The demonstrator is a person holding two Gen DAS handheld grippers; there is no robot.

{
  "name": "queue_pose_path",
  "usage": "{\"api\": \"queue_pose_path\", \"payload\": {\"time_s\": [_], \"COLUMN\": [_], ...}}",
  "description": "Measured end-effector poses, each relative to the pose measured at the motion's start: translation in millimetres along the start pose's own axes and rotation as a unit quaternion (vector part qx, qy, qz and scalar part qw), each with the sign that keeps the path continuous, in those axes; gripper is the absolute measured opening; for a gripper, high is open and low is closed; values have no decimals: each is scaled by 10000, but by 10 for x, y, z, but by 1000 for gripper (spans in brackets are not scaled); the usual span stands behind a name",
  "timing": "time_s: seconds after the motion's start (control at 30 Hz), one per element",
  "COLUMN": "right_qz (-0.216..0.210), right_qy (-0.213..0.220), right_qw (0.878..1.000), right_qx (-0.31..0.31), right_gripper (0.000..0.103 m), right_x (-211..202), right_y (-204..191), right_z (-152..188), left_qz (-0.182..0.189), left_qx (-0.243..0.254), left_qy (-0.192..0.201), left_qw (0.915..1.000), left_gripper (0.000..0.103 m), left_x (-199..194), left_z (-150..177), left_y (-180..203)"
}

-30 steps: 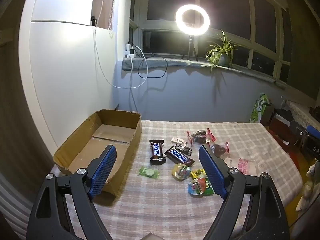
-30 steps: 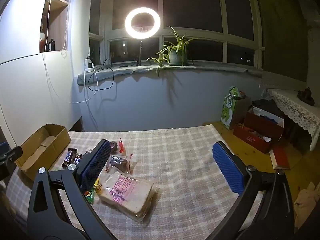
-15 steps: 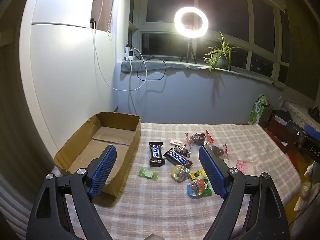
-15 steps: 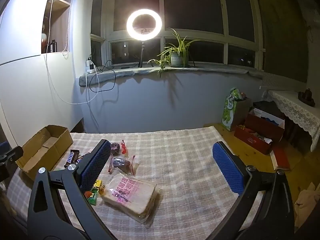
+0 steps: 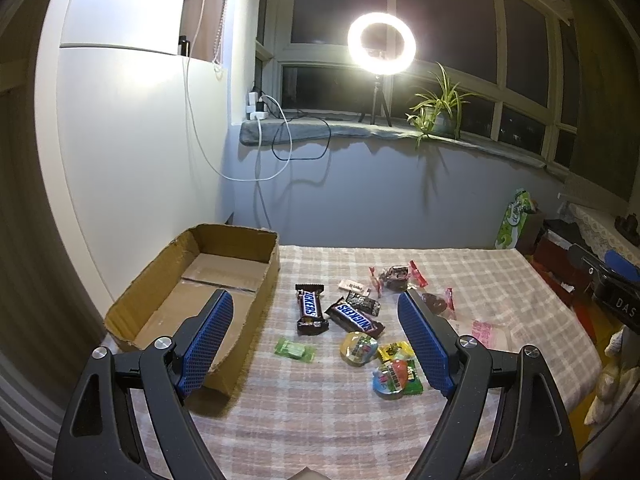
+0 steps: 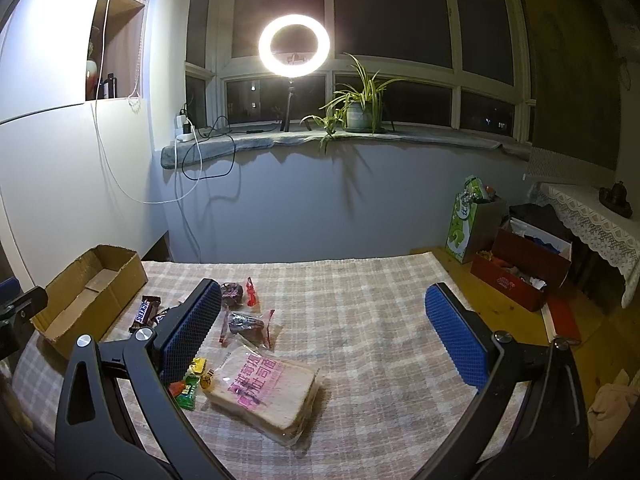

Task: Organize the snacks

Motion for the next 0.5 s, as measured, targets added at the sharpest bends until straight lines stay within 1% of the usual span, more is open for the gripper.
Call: {"api": "queue_pose_path", "payload": {"time_s": [0.5], "right_qz": [10], "right_qy": [-9], "right_qw": [10000], "right_qx": [9], "right_gripper": [103], "right_x": [33], "right_y": [8], "right_z": [71], "left_qz": [0], "left_qx": [3], "left_qy": [-2], "left_qw": [10000], "left_gripper": [85], "left_x": [9], "left_z": [1], "left_y": [9]}}
Point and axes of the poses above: each gripper's, at about its wrist camera, not at the fingertips, and x roughly the way its jaws point, y to its right, z to its underside, the point moved 10 cm from there along x, roughly the way its jaws point, and after that the axes turned 12 degrees about z, right-handed, at the moved point
